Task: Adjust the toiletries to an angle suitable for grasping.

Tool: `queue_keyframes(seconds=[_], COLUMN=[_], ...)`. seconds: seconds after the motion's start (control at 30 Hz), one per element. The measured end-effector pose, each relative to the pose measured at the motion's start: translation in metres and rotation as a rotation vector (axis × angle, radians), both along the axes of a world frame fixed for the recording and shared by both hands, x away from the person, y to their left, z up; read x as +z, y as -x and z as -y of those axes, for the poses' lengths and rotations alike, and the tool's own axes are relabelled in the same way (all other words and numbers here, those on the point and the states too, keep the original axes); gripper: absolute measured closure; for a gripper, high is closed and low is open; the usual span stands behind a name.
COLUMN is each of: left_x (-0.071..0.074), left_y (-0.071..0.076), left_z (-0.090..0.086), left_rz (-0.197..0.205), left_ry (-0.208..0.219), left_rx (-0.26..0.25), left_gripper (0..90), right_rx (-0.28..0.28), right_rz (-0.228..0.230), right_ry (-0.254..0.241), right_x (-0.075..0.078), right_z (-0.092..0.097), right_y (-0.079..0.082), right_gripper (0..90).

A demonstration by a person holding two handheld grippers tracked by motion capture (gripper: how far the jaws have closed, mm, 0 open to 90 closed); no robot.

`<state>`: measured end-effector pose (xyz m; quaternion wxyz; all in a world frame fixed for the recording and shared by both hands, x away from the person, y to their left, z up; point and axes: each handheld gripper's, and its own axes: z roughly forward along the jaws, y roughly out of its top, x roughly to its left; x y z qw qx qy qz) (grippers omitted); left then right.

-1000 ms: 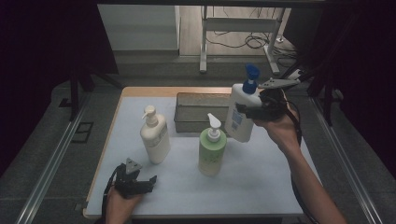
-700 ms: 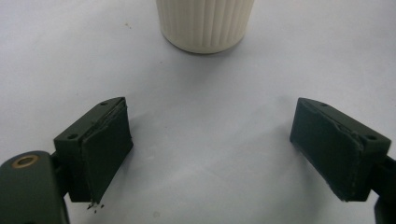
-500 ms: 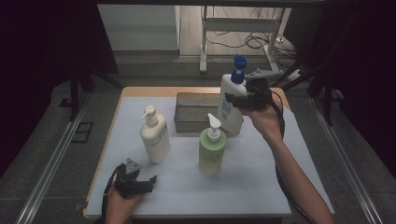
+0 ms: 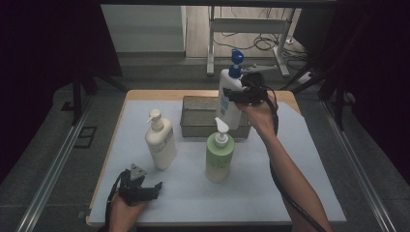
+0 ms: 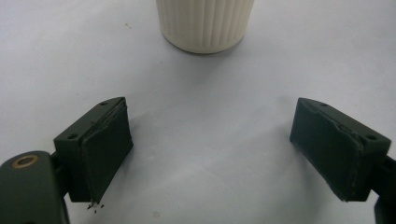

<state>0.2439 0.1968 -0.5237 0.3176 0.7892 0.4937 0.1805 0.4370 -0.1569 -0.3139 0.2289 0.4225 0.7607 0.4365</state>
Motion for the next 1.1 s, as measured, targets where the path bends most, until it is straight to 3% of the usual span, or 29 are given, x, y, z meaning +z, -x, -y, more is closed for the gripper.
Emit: queue_keyframes(seconds=[0.3,0.57,0.9,1.1], left_x=[0.0,0.0,0.0,0.0], left_y=[0.0,0.0,0.0,0.0], left_z=[0.0,0.0,0.0,0.0], left_rz=[0.0,0.001,-0.001,-0.001], left_ry=[0.0,0.002,0.001,0.0], left_rx=[0.0,0.0,0.0,0.0], left_gripper=[12.1,12.1,12.1,12.1], right_rx=[-0.023,-0.027,-0.005,-0.004], right_rz=[0.019,0.037,0.023,-0.007], right_ry=[-0.028,-0.014,0.022,0.014], right_x=[-0.004,-0.011,-0.034,-0.046], right_z=[-0.011,-0.026,-0.04,-0.039], right_y=[-0.016,-0.029,-0.039,-0.038], right_gripper=[40.2,40.3,40.3,40.3])
